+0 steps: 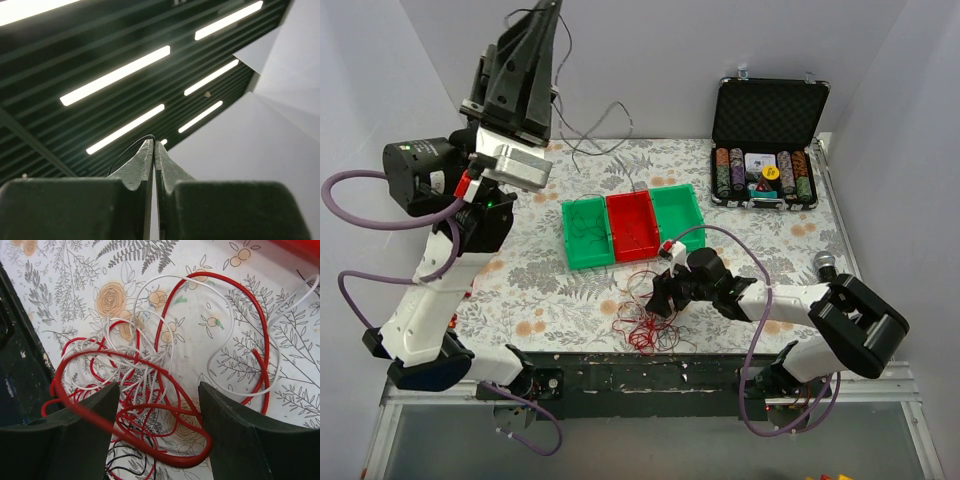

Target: Untangle the cables

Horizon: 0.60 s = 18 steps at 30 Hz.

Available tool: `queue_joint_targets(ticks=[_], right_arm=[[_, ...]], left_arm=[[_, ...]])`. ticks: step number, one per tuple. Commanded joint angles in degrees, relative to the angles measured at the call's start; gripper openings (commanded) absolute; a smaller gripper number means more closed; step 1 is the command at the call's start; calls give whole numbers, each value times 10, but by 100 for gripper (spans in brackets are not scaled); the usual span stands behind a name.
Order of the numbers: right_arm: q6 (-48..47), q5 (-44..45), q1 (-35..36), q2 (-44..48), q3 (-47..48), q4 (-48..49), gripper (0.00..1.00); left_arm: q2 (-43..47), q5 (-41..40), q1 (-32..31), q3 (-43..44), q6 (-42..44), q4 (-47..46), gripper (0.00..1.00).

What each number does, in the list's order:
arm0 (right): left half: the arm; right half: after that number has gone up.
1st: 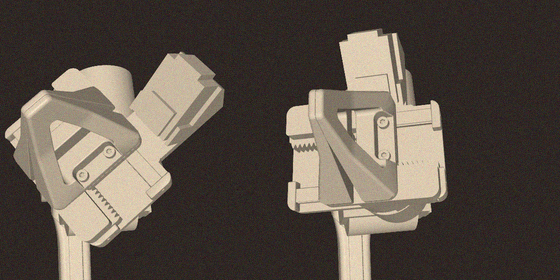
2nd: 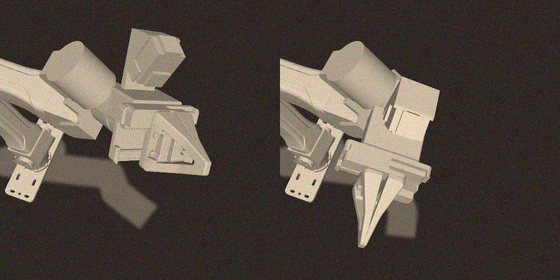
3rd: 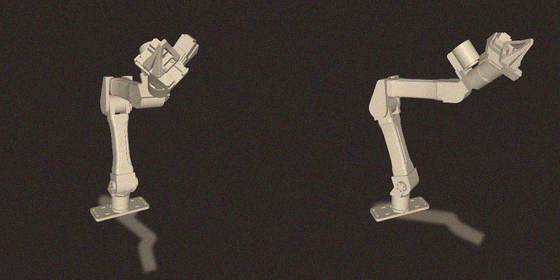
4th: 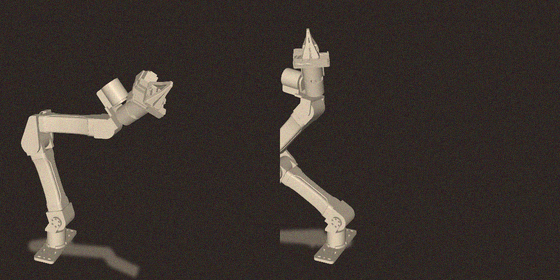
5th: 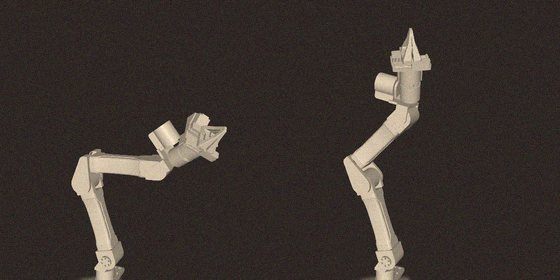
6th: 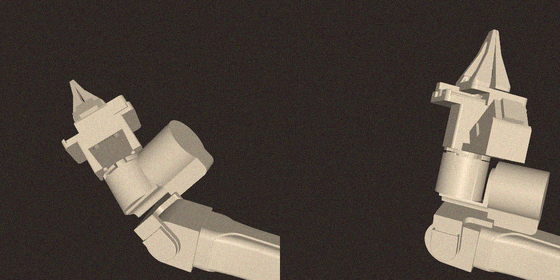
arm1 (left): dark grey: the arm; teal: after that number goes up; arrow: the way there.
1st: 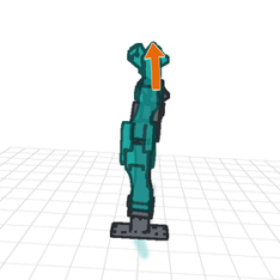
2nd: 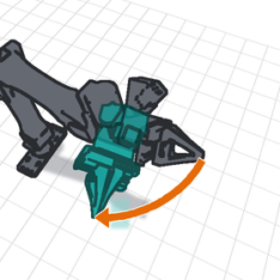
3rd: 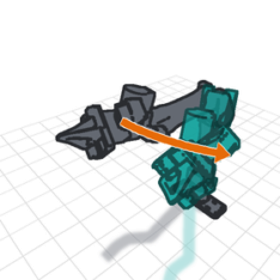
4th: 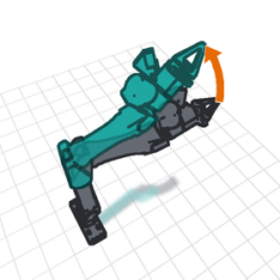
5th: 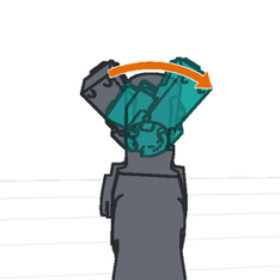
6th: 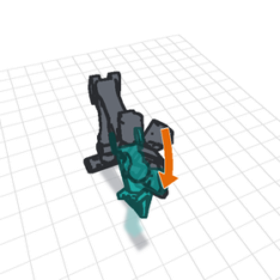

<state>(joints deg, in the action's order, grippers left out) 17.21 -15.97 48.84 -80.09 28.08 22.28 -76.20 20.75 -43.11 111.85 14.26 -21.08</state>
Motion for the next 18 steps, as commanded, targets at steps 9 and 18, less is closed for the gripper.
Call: queue_joint_targets(ticks=[9, 18], right_arm=[[-6, 59, 3, 4, -14, 23, 72], [-2, 74, 4, 116, -41, 4, 67]], left_arm=[[-39, -25, -2, 88, 111, -56, 0], [47, -147, -2, -119, 120, -72, 0]])
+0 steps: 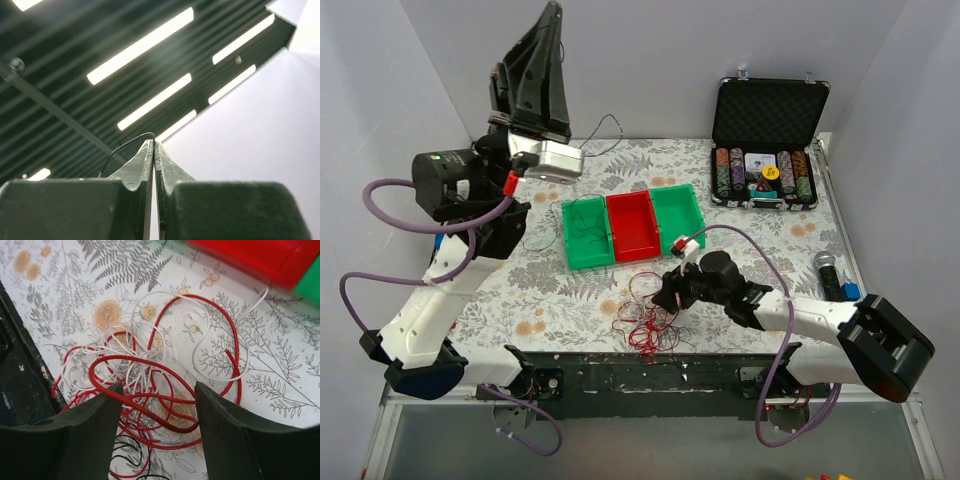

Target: Untangle the cables

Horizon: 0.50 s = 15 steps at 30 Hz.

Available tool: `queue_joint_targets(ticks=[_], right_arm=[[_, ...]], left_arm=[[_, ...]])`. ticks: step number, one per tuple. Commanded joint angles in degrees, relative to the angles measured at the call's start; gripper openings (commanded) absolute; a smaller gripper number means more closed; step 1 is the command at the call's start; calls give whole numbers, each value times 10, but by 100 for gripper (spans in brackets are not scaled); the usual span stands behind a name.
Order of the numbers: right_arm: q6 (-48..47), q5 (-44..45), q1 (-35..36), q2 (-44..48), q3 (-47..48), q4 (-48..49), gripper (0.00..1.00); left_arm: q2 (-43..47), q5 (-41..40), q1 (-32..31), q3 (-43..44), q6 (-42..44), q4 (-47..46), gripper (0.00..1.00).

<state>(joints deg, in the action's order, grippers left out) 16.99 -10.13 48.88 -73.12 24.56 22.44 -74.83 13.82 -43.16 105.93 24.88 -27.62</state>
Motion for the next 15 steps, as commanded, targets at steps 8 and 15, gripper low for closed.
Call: queue_joint_targets(ticks=[8, 15], right_arm=[[-6, 30, 2, 97, -10, -30, 65], [-3, 59, 3, 139, -20, -40, 64]], left_arm=[[81, -155, -2, -200, 14, -25, 0], [58, -223, 1, -179, -64, 5, 0]])
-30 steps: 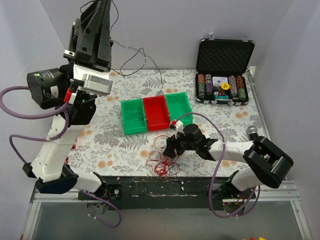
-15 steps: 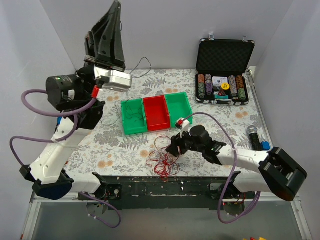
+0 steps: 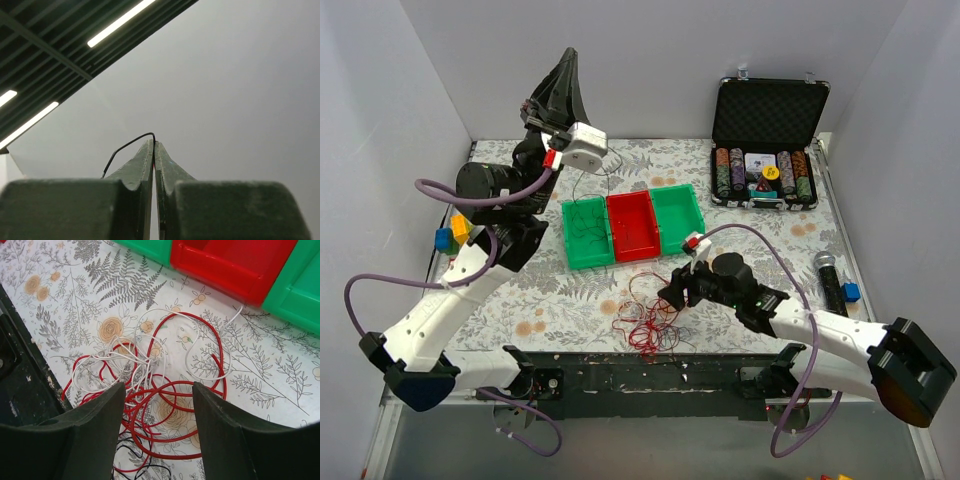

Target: Untangle the cables

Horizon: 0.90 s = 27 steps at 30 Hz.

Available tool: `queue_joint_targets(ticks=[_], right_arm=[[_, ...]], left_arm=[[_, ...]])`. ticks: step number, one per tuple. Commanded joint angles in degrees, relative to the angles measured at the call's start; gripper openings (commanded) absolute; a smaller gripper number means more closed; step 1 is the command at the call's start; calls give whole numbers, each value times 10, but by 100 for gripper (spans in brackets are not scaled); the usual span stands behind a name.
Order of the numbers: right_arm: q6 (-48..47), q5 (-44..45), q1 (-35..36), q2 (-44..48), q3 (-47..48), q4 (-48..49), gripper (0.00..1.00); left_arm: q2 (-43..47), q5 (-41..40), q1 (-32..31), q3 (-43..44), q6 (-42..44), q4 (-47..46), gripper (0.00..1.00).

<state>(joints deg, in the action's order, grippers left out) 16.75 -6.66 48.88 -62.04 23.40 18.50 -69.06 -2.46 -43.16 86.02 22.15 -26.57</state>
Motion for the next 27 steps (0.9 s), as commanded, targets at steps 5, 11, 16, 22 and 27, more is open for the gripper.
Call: queue_joint_targets(ticks=[5, 11, 16, 22, 27], right_arm=[[-1, 35, 2, 39, -12, -11, 63], [1, 37, 2, 41, -11, -12, 63], [2, 37, 2, 43, -11, -13, 62], [6, 38, 3, 46, -19, -13, 62], [9, 39, 2, 43, -20, -7, 62]], left_arm=[[1, -61, 12, 6, -48, -13, 0], [-4, -76, 27, -30, -58, -26, 0], [-12, -55, 94, -55, -114, -36, 0], [-27, -40, 144, -62, -148, -42, 0], [-41, -33, 149, -74, -160, -53, 0]])
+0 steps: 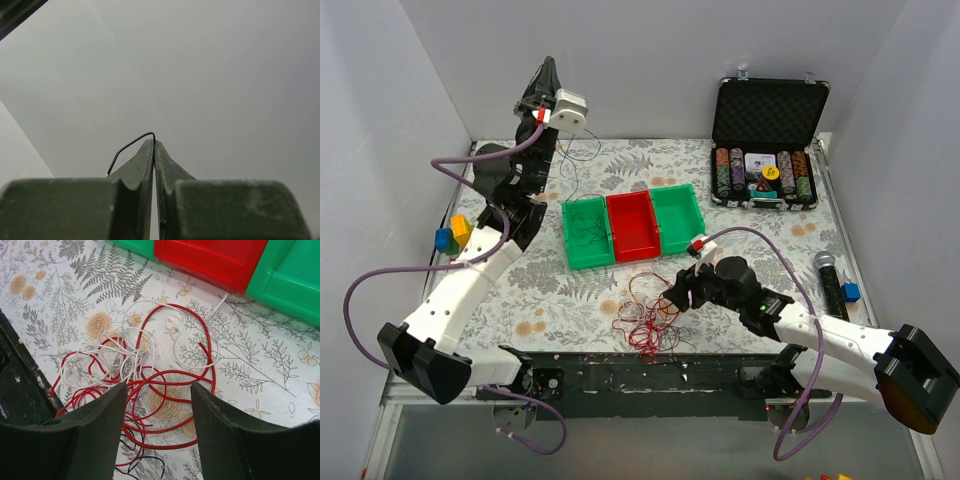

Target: Untangle the cables

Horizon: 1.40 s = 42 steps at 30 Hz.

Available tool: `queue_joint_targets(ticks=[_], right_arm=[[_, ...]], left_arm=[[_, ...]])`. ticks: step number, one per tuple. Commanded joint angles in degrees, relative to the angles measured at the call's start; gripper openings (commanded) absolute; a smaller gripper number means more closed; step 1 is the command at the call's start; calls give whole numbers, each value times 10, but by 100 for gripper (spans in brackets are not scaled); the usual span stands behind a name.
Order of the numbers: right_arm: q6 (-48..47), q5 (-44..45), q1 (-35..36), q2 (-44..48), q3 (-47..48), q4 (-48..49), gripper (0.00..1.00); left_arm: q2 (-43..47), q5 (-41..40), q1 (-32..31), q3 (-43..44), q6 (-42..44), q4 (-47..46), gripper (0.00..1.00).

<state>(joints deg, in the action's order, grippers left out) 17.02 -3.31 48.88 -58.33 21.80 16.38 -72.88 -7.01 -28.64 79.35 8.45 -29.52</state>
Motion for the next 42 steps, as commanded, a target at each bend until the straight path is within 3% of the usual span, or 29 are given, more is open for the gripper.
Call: queue_joint_targets(ticks=[1, 17, 23, 31, 42], right_arm=[[7, 6, 2, 4, -4, 15, 61], [11, 16, 2, 10, -17, 17, 61], [12, 21, 2, 8, -19, 17, 60], [13, 22, 2, 2, -19, 17, 60], [12, 30, 2, 3, -16, 12, 60]], left_arm=[[-5, 14, 5, -12, -24, -26, 0], [-24, 42, 44, -159, -10, -107, 0], [-24, 59, 65, -184, -10, -74, 0], [19, 106, 67, -280, -5, -24, 0], [-20, 88, 67, -310, 1, -11, 0]])
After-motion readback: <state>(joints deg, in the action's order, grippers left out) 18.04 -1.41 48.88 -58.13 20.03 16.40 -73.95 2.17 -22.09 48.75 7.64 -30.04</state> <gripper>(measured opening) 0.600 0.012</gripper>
